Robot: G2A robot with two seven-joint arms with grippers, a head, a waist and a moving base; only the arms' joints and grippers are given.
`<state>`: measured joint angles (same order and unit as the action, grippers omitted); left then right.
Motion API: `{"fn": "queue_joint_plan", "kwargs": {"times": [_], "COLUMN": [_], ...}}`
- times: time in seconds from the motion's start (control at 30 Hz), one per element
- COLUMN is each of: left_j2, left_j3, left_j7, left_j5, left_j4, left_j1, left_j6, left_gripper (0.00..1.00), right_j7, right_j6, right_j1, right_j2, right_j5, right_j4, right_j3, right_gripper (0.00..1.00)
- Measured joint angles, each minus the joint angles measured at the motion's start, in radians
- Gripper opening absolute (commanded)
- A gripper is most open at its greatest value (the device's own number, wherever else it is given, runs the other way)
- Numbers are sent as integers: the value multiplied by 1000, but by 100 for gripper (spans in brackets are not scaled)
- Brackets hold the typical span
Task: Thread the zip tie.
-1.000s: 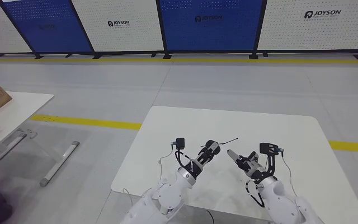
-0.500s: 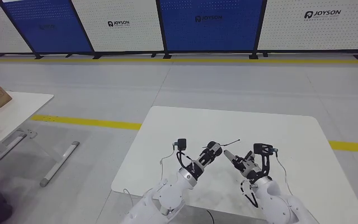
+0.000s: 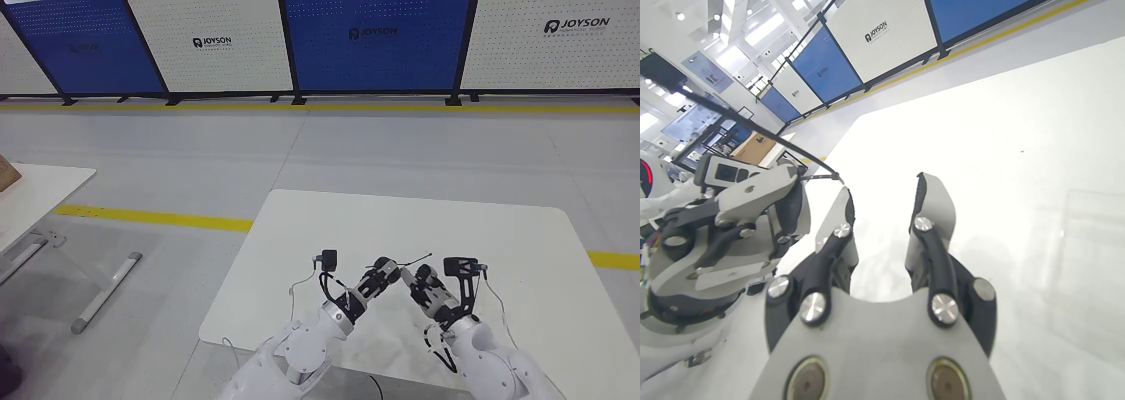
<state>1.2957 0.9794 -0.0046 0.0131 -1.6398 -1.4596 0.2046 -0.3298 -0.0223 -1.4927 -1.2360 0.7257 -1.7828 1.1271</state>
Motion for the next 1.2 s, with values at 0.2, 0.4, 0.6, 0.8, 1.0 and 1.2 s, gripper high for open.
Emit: {"fn": "queue_joint_plan", "kwargs": {"times": [0.2,0.4,0.6,0.8,1.0,1.2], "left_j2": [2,3,5,6,7,8], "left_j3": [-4,-8,-15,-22,-25,-27], "left_j7": [2,2,-8,-15,-18,-17], "left_j5": [6,13,21,22,25,28], "left_j4": [2,1,8,18,20,21], "left_j1": [6,9,15,20,22,23], "left_j6": [-15,-27,-39,-46,-49,-57], "left_gripper": [0,0,0,0,0,0], "right_j7": [4,5,6,6,6,3], "right_j6": [19,24,29,29,30,32], "right_j1": [-11,-14,-12,-6,-2,1], "right_j2": [2,2,1,-1,-2,-3], "right_j5": [15,15,17,14,13,16], "right_j4": [-12,-14,-11,-3,2,6], "right_j3": [5,9,10,9,8,4], "right_gripper": [24,25,24,15,4,0]}}
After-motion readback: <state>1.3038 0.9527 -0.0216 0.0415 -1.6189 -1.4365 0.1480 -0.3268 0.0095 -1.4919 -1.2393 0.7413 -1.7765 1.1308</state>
